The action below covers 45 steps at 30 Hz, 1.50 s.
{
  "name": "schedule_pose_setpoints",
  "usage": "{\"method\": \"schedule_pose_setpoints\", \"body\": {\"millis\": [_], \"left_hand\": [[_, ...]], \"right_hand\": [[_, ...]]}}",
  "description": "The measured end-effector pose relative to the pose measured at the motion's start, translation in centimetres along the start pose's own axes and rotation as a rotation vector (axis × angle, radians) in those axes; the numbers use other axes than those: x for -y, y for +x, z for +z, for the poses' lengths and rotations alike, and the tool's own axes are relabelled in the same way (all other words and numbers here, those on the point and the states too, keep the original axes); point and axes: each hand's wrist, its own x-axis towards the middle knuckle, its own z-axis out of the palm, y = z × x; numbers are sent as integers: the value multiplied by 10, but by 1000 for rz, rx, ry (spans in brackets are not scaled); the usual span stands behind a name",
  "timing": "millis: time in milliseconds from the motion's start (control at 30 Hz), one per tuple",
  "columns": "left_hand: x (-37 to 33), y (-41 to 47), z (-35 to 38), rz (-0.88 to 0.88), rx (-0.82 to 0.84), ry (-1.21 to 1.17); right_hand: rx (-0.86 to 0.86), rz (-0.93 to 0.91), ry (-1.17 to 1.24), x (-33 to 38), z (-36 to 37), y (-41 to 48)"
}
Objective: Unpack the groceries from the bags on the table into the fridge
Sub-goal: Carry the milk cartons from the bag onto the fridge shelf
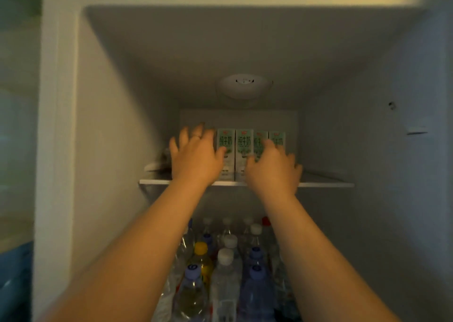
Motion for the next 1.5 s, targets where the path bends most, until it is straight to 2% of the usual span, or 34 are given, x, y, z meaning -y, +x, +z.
{"method": "schedule_pose_setpoints", "body": {"millis": [133, 300, 433, 567, 767, 900, 1233, 1500], "left_hand": [[6, -43, -9, -23, 24, -54], [19, -106, -14, -24, 88, 3], [27, -156, -27, -42, 210, 36], [31, -207, -50, -55, 339, 51], [33, -293, -98, -77, 433, 108], [35, -362, -140, -100, 526, 31], [27, -549, -232, -224, 780, -86], [-22, -670, -280, -274, 933, -235]], "right_hand": [[-11, -106, -56, -8, 0, -54], [142, -126, -32, -26, 2, -102], [275, -81, 1, -36, -3, -142], [309, -126, 18, -43, -20, -184], [332, -152, 102, -46, -67, -264], [410, -138, 111, -50, -99, -336], [660, -64, -65, -70, -184, -516], [810, 20, -131, -107, -264, -614]]}}
